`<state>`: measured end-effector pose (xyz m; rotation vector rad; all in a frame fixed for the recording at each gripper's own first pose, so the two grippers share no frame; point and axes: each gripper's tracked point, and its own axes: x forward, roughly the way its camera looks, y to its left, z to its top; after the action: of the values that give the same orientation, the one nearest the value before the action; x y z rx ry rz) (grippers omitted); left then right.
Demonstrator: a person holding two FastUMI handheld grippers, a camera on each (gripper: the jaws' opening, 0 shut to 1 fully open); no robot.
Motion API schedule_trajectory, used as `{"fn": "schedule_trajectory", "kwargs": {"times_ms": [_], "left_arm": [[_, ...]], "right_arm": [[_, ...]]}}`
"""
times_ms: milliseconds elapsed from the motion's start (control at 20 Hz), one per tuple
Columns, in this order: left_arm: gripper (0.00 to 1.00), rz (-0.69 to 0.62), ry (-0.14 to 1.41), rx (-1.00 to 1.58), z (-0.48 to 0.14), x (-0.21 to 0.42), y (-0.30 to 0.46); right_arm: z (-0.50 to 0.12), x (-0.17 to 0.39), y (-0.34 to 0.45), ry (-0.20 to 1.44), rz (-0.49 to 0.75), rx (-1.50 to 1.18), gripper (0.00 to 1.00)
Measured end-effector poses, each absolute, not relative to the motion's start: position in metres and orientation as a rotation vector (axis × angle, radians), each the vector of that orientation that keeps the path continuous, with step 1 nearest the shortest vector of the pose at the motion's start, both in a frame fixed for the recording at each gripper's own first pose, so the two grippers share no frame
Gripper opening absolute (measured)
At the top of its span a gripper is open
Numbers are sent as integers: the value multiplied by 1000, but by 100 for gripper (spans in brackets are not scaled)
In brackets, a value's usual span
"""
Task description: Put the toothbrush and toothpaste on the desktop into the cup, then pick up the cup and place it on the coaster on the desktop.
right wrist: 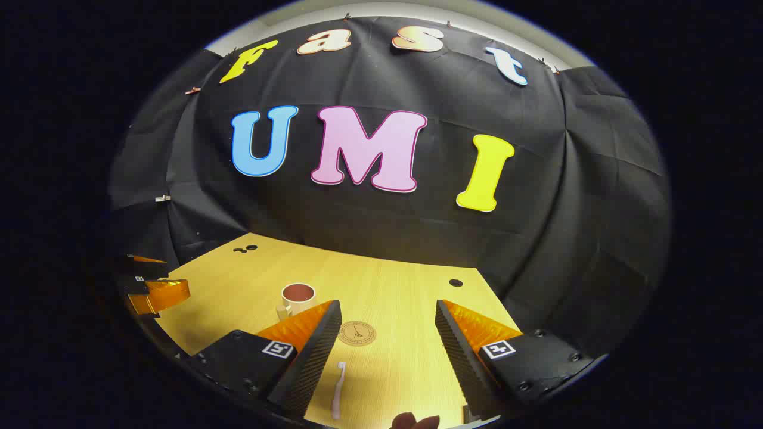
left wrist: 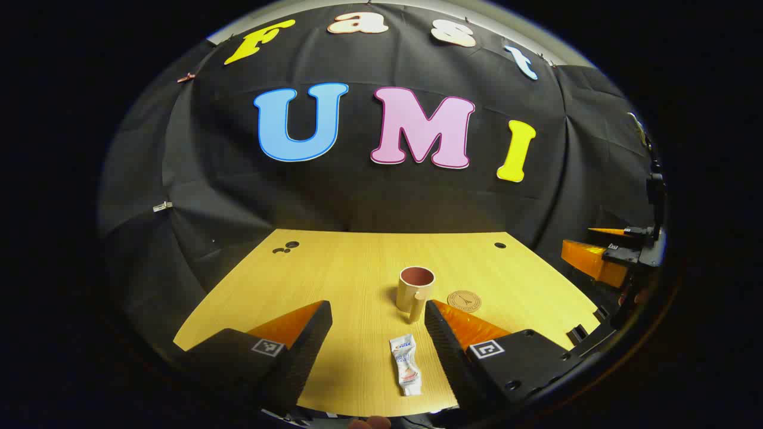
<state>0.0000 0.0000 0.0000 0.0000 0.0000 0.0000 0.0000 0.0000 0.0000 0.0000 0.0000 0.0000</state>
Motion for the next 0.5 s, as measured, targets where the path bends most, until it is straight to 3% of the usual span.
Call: {"fn": "schedule_trajectory", "kwargs": {"times_ms": [500], "left_arm": [[97, -27, 43, -10, -9, 2, -11]], "right_arm": [[-13, 3, -4, 29, -13, 13, 97]]}}
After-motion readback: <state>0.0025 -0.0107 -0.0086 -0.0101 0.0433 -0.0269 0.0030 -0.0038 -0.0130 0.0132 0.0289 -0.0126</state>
